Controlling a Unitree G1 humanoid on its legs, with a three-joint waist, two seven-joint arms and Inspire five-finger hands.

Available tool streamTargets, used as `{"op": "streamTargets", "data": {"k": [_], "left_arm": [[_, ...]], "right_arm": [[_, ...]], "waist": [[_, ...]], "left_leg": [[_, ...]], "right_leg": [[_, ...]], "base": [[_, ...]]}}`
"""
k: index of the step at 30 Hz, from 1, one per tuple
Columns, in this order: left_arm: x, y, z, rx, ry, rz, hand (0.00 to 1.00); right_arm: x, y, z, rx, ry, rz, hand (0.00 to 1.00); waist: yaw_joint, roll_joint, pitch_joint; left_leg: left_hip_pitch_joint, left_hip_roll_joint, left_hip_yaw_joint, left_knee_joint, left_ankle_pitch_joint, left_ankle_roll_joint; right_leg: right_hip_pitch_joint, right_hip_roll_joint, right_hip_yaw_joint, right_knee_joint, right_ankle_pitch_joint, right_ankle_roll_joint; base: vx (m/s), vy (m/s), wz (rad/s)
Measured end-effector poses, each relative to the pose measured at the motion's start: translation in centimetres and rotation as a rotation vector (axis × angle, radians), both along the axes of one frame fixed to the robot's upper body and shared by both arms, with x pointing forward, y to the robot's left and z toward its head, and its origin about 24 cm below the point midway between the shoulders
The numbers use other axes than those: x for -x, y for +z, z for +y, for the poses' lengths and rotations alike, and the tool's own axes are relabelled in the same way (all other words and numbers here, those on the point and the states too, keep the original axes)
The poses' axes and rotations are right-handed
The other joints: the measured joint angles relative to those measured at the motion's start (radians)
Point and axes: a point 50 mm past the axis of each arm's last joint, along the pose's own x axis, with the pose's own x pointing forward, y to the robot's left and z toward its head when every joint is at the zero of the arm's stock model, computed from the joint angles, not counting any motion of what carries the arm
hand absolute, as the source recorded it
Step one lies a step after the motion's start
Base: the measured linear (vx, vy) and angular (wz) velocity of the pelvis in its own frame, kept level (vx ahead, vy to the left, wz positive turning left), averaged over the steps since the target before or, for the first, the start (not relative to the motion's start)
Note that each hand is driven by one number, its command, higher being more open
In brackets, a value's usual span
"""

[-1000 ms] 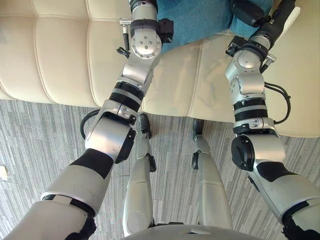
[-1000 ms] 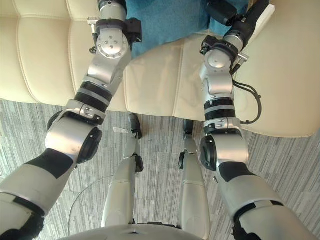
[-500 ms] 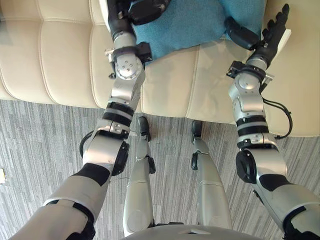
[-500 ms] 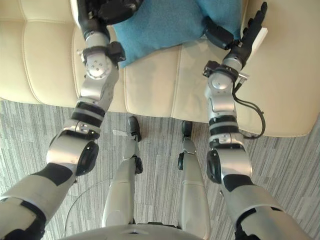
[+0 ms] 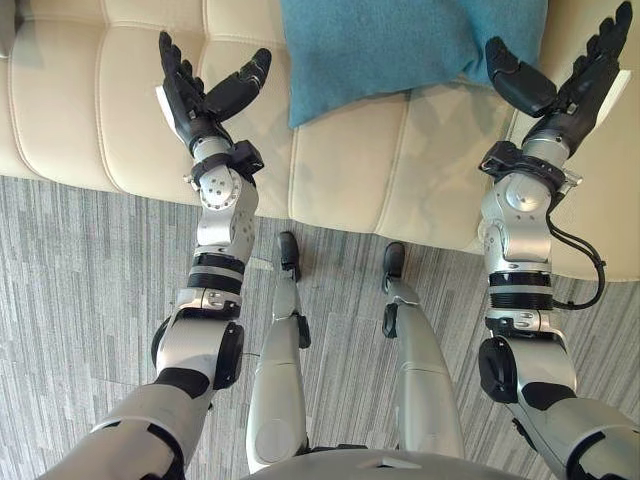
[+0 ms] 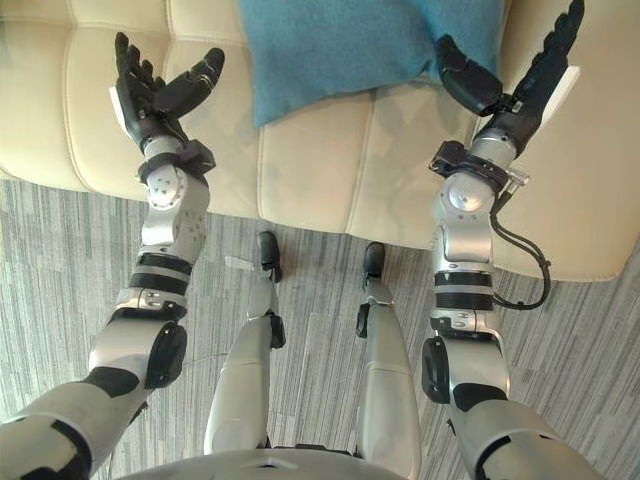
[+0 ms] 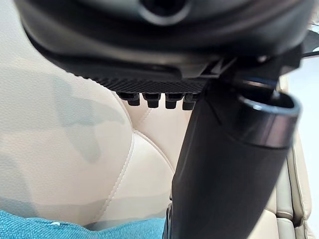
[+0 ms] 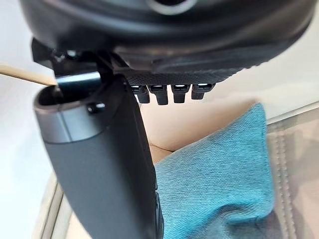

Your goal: Pick up cushions and gather them together orderly.

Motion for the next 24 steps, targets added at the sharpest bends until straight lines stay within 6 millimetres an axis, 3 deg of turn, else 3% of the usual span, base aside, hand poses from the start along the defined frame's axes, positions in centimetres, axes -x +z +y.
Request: {"op": "streamTargets", "data": {"k": [6, 9, 10, 11, 19, 24], "left_arm": [[-0.7, 0.0, -1.2, -0.085, -0.074, 0.03, 1.0], [-1.3, 1.1, -2.6, -0.14, -0.124, 0.027, 1.0], [-1.5, 1.7, -3.2, -0.164, -0.138, 0.019, 1.0], [-1.7, 2.2, -3.7, -0.18, -0.151, 0.011, 0.0], [-2.4, 4.4, -6.6, -0.326, -0.222, 0.002, 0.0], [-2.5, 5.5, -6.5, -0.328, -0.197, -0.015, 0.0]], "right_arm": [[-0.3, 0.4, 0.4, 0.025, 0.054, 0.0, 1.0], [-1.8, 1.0, 1.9, 0.072, 0.127, 0.039, 1.0], [-2.3, 1.2, 2.5, 0.08, 0.151, 0.05, 0.0], [-2.7, 1.4, 2.9, 0.089, 0.165, 0.062, 0.0], [-4.4, 2.7, 3.7, 0.122, 0.183, 0.109, 0.0], [-4.6, 3.5, 3.3, 0.141, 0.171, 0.108, 0.0]], "waist": [[-0.001, -0.004, 0.002], [-0.006, -0.007, 0.003], [-0.006, -0.009, 0.005], [-0.006, -0.012, 0.006], [-0.017, -0.015, 0.008], [-0.02, -0.015, 0.008]], "left_leg": [[-0.014, 0.001, -0.003, 0.0, 0.004, 0.001], [-0.025, 0.002, -0.007, 0.0, 0.009, 0.003], [-0.027, 0.003, -0.007, 0.0, 0.009, 0.002], [-0.029, 0.003, -0.007, 0.0, 0.01, 0.002], [-0.051, 0.01, -0.006, -0.002, 0.011, 0.001], [-0.057, 0.015, -0.004, -0.002, 0.012, -0.001]], "right_leg": [[-0.011, 0.001, -0.003, 0.002, 0.0, 0.0], [-0.02, 0.001, -0.007, 0.002, 0.001, 0.0], [-0.022, 0.001, -0.007, 0.002, 0.001, 0.0], [-0.024, 0.002, -0.007, 0.001, 0.002, 0.0], [-0.029, 0.009, -0.008, -0.038, 0.024, 0.001], [-0.029, 0.013, -0.007, -0.057, 0.034, -0.001]], "base": [[0.05, -0.007, 0.01], [0.07, 0.004, 0.02], [0.08, 0.01, 0.0], [0.07, 0.011, 0.0], [0.06, 0.018, -0.04], [0.06, 0.022, -0.04]]}}
